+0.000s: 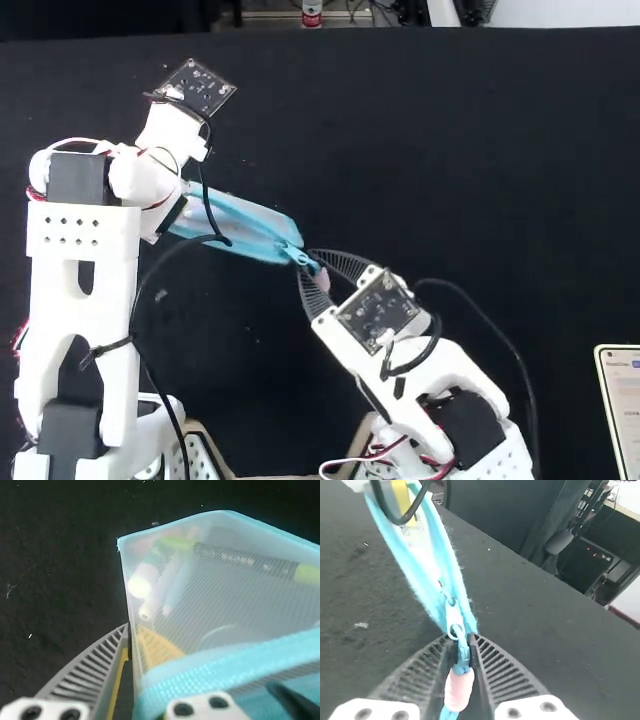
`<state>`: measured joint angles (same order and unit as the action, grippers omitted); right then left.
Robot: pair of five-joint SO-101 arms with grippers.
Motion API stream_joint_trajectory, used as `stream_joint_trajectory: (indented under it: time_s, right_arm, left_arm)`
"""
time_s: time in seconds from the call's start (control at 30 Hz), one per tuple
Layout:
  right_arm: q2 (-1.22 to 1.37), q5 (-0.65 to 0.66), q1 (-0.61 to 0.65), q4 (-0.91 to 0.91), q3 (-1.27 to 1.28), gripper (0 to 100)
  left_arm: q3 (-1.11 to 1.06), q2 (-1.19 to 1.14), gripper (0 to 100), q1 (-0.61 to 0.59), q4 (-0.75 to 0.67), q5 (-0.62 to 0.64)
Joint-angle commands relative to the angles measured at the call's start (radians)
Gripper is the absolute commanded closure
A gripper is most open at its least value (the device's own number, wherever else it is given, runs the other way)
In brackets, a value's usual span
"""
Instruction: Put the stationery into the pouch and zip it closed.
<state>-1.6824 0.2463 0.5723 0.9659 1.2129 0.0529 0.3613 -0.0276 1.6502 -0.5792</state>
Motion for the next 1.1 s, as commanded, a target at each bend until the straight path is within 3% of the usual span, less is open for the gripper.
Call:
stream_joint_trajectory:
  time_s: [0.0,0.43,0.53,0.67,0.8,1.07]
  right_arm:
    - [0.088,0.025,-0.017,0.005,-0.093,98.8]
    - [0.602,0.025,-0.021,0.285,-0.61,98.8]
    - [0.739,0.023,-0.078,0.328,-0.731,98.8]
    - [0.905,0.018,-0.173,0.394,-0.895,98.8]
    - [1.018,0.021,-0.186,0.506,-1.03,98.8]
    - [1.033,0.02,-0.186,0.517,-1.138,98.8]
  left_arm:
    - [0.062,0.017,97,0.016,0.002,0.061]
    - [0.116,0.018,97,0.012,0.034,0.348]
    - [0.2,0.018,97,0.012,0.071,0.402]
    - [0.291,0.017,91,0.012,0.109,0.41]
    - [0.292,0.017,82,0.012,0.109,0.41]
    - [0.38,0.02,81,0.002,0.109,0.41]
